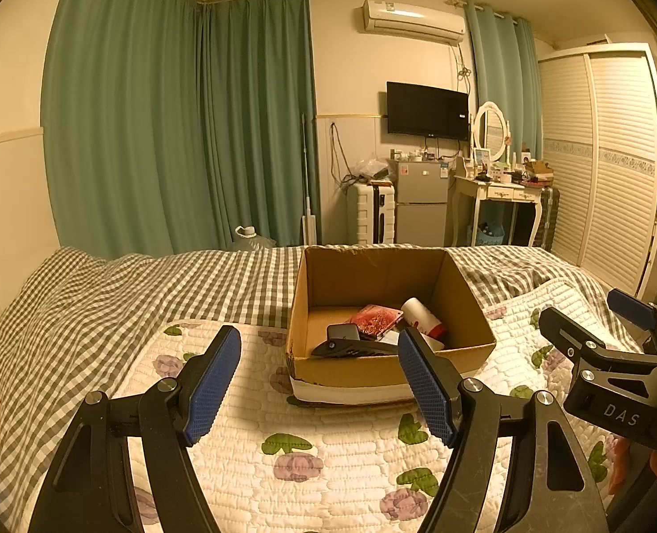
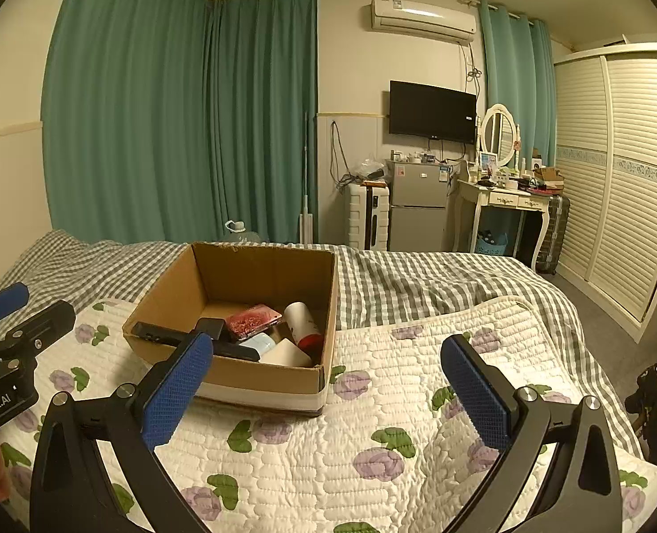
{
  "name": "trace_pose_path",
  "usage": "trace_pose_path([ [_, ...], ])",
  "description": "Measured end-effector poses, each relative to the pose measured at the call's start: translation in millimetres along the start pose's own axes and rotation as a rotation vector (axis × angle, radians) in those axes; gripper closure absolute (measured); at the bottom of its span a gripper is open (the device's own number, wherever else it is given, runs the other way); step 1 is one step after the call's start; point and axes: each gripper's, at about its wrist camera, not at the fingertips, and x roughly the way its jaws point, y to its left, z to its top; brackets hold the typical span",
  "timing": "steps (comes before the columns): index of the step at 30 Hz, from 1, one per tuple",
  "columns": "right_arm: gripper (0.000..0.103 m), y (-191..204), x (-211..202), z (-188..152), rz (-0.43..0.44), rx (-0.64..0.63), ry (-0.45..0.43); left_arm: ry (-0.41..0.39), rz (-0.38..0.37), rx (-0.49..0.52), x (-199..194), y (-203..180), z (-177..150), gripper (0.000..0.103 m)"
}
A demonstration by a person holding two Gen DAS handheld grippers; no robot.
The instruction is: Organize rigid objects
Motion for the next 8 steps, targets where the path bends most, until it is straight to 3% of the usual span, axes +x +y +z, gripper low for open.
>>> trace_pose_path([
  [8,0.000,1.5,2.0,-1.2,-0.007,-0.001,0.009,0.006,-0.007,-0.005,2.4,2.2,-0.4,0.027],
])
